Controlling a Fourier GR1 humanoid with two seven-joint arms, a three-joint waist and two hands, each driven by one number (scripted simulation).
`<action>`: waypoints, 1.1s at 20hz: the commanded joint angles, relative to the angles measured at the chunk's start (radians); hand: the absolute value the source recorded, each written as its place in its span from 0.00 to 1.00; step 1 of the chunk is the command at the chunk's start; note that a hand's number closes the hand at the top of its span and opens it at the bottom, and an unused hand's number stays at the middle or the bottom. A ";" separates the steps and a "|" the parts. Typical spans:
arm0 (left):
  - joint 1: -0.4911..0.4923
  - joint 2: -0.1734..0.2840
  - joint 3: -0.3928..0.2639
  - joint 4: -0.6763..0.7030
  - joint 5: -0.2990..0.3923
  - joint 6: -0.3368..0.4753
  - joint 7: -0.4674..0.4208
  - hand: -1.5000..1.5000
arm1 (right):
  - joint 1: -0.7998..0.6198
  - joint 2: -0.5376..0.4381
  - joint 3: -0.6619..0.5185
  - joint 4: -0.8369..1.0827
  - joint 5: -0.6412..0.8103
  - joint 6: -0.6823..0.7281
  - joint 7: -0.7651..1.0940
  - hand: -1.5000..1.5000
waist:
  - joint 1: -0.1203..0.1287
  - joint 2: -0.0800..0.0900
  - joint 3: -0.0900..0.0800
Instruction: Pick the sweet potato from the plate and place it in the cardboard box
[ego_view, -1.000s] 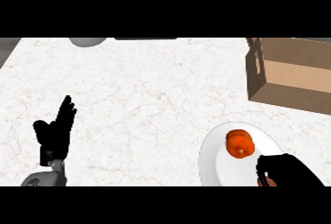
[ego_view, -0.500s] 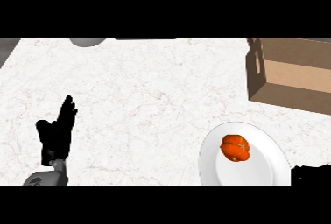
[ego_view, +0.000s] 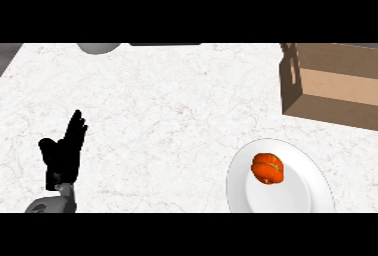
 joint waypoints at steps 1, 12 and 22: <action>-0.032 0.012 0.020 0.077 0.000 -0.013 -0.061 0.50 | -0.072 -0.003 -0.164 -0.115 -0.205 0.102 0.123 1.00 | 0.004 0.003 -0.001; -0.006 -0.018 -0.008 0.016 -0.006 -0.011 -0.023 0.50 | -0.422 -0.124 -0.296 0.324 -0.235 0.123 0.098 1.00 | 0.028 0.005 0.001; -0.070 -0.014 -0.024 -0.001 -0.025 -0.004 0.061 0.50 | -0.792 -0.170 -0.075 0.832 -0.132 0.038 0.000 1.00 | 0.043 0.009 0.002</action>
